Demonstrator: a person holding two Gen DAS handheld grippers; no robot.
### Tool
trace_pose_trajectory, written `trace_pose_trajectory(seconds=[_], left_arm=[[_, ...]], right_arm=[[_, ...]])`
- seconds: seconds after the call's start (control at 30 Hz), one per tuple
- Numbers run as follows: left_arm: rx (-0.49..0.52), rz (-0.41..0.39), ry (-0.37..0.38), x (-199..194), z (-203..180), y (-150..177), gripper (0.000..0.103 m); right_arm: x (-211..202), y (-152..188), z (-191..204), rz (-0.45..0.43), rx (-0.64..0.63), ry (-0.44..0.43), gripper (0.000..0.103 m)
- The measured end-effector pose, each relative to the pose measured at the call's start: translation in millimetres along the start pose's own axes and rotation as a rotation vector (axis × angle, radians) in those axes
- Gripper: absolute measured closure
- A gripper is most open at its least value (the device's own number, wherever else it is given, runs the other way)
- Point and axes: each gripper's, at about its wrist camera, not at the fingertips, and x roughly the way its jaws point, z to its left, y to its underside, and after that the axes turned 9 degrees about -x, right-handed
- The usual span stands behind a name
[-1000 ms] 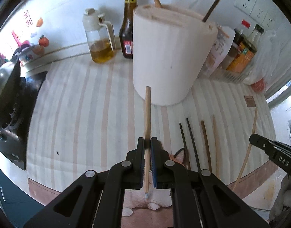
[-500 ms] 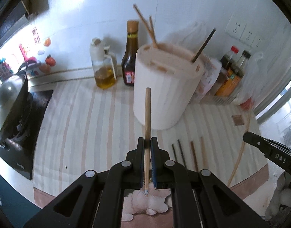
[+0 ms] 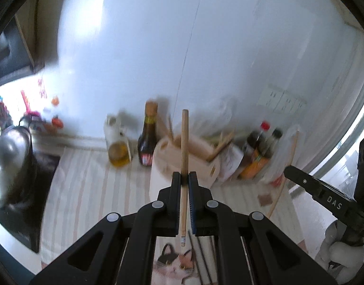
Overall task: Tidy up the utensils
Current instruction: 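Lift both held chopsticks up toward the cream utensil holder, then lower both chopsticks into the holder and open both tools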
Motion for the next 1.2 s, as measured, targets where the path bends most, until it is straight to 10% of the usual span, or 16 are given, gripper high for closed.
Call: trace_pose_trajectory(seconds=[0.43,1.2], left_arm=[[0.060,-0.147,0.010,-4.9,-26.0,-86.3,0.099],[0.074,-0.060,0.016,124.9,-29.6,-133.9,0.099]], right_arm=[[-7.7,-109.1,6.2,-0.200,-0.027,0.086,0.097],[113.0,-132.2,-1.2,-0.294,0.051,0.083,0.097]])
